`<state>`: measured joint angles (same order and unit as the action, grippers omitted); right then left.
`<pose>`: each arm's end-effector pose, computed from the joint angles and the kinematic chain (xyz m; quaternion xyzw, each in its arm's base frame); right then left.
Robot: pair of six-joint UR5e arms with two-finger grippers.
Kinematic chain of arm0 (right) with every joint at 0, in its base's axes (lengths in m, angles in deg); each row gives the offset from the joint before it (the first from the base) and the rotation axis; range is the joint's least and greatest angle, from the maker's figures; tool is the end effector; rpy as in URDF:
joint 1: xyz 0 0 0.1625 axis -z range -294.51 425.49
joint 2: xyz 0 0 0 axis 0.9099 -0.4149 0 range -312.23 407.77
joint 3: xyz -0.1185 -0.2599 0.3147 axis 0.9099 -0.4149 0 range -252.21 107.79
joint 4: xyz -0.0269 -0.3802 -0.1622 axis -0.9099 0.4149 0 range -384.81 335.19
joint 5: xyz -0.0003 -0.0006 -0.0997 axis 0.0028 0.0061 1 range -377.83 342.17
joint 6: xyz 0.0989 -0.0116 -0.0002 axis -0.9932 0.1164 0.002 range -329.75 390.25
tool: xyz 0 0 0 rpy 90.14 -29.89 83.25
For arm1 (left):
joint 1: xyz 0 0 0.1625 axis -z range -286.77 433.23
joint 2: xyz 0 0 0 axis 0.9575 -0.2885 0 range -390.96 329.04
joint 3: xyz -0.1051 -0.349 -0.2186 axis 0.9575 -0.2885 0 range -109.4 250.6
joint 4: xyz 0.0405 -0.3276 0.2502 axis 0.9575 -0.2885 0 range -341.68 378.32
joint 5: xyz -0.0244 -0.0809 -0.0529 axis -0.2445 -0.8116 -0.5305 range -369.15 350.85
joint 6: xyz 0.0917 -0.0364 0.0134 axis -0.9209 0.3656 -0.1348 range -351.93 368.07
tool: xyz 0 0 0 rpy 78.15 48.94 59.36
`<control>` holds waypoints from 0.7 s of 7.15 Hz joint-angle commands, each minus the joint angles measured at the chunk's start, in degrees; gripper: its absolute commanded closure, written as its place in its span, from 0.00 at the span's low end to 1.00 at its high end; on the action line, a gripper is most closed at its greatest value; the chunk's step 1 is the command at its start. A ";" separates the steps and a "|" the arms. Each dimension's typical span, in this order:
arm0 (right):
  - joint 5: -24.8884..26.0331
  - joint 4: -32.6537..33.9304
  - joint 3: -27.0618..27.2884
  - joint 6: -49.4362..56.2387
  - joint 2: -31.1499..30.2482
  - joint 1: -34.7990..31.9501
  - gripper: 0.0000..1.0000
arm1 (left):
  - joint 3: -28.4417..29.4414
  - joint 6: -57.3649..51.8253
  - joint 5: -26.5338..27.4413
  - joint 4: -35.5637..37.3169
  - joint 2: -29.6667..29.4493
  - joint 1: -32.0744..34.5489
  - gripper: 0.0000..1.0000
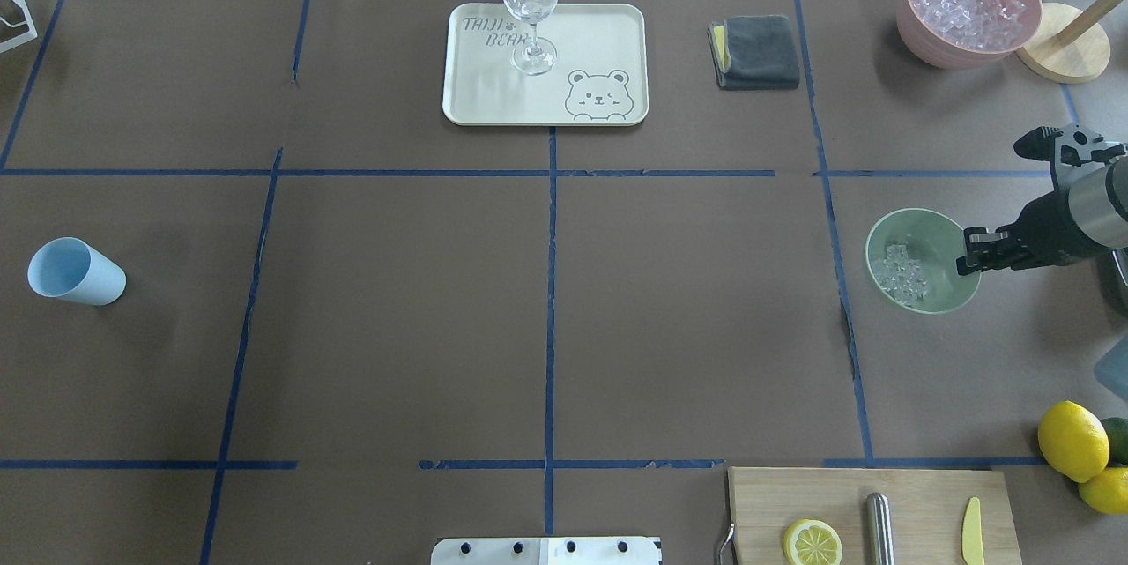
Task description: Pour ice into bowl
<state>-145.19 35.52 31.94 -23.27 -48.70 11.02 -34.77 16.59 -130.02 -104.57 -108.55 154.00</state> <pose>-0.2128 -0.4232 0.5349 0.0034 -0.4289 0.0391 0.9025 -0.0120 -0.4388 0.5682 0.2540 0.2959 0.0877 0.9166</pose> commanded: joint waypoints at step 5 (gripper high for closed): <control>-5.69 -6.90 -7.99 3.07 -1.08 -1.69 0.21 | -0.01 0.45 0.02 -0.78 -0.02 0.00 0.00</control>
<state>-149.67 28.72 24.08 -20.41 -49.57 9.65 -34.71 17.04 -130.00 -105.34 -108.55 154.00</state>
